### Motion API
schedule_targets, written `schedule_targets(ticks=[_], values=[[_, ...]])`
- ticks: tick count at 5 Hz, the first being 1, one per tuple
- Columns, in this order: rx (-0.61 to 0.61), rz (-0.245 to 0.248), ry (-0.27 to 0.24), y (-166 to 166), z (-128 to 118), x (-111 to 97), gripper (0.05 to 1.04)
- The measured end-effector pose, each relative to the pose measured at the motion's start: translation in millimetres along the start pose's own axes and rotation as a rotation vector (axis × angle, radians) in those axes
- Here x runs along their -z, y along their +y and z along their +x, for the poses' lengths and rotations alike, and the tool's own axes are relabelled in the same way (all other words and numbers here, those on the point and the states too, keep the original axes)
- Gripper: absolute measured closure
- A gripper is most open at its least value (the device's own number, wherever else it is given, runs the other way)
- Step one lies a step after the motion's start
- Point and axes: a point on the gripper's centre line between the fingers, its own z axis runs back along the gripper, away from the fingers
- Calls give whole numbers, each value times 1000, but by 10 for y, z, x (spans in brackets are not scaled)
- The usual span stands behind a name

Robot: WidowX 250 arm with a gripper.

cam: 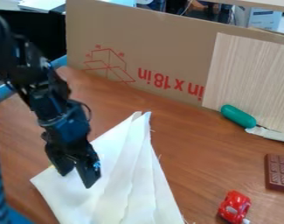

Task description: Move the white cloth to the middle of the table

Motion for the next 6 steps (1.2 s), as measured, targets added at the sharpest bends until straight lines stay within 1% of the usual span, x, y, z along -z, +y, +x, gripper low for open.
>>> schedule_targets(ticks=[1,2,3,4,5,6], values=[[-1,36,24,-110,36,118,83],[-24,73,54,-150,59,256,83],[-69,93,49,-66,236,293,84],[-127,109,41,97,374,304,83],[-202,117,35,309,549,302,84],[-248,123,16,457,693,287,83]])
